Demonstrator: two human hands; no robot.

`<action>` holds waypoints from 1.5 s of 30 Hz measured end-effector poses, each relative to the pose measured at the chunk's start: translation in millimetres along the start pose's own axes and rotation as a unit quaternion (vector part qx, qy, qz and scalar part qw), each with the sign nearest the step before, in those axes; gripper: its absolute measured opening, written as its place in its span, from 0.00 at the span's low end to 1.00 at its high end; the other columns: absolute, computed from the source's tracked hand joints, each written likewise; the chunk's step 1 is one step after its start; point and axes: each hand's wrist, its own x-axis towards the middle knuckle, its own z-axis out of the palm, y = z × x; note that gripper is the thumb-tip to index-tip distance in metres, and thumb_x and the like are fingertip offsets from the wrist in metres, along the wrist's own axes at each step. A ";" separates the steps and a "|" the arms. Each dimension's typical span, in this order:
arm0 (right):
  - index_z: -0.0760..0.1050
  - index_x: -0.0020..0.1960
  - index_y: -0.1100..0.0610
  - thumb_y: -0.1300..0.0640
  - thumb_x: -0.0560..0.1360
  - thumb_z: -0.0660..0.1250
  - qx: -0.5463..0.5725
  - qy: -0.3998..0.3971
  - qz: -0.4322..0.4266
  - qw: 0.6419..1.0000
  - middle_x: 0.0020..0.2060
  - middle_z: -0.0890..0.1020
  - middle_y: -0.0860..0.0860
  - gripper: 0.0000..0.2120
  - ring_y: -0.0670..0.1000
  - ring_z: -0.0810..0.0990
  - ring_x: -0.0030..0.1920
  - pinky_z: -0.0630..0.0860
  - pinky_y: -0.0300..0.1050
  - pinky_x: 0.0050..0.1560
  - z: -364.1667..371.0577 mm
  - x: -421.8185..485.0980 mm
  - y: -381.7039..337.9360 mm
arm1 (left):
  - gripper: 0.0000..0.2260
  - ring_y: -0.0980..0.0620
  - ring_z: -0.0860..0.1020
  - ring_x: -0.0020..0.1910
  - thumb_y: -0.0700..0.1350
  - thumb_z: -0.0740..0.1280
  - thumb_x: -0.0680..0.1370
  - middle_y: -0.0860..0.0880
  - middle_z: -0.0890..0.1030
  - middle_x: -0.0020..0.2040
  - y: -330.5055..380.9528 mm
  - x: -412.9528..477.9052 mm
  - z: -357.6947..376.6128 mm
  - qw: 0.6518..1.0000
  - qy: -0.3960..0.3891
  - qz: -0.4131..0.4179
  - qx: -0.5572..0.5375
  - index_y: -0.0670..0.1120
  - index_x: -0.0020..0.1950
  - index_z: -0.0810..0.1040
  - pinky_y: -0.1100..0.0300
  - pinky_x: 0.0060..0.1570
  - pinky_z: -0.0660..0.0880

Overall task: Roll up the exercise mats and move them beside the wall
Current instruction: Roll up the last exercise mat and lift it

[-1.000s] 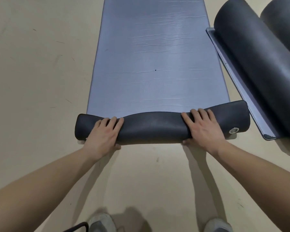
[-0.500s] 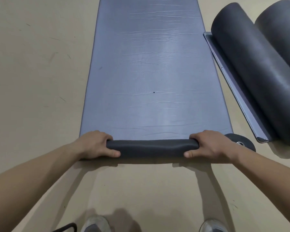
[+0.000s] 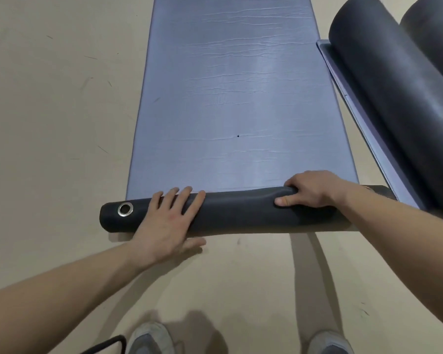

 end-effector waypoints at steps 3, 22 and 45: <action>0.77 0.66 0.48 0.28 0.75 0.57 -0.084 0.284 -0.017 0.955 0.57 0.80 0.53 0.31 0.60 0.77 0.57 0.72 0.57 0.57 36.1 -11.9 -11.8 | 0.50 0.41 0.63 0.77 0.77 0.56 0.75 0.43 0.60 0.81 -16.1 25.8 -7.0 0.994 -0.107 0.025 0.014 0.50 0.84 0.40 0.42 0.76 0.59; 0.65 0.72 0.48 0.47 0.68 0.74 -0.116 0.141 -0.027 0.983 0.58 0.77 0.49 0.35 0.55 0.77 0.56 0.71 0.51 0.60 53.9 -28.7 -45.6 | 0.35 0.49 0.77 0.47 0.54 0.74 0.68 0.54 0.74 0.56 9.5 41.5 -36.1 0.984 -0.148 0.013 -0.102 0.58 0.71 0.63 0.51 0.46 0.78; 0.61 0.73 0.45 0.34 0.61 0.76 -0.128 0.214 -0.065 0.966 0.59 0.77 0.48 0.46 0.54 0.76 0.55 0.72 0.51 0.60 70.4 -48.0 -42.1 | 0.36 0.49 0.79 0.48 0.66 0.79 0.61 0.54 0.80 0.52 9.4 62.8 -56.1 0.935 -0.300 -0.015 -0.188 0.58 0.62 0.69 0.49 0.52 0.80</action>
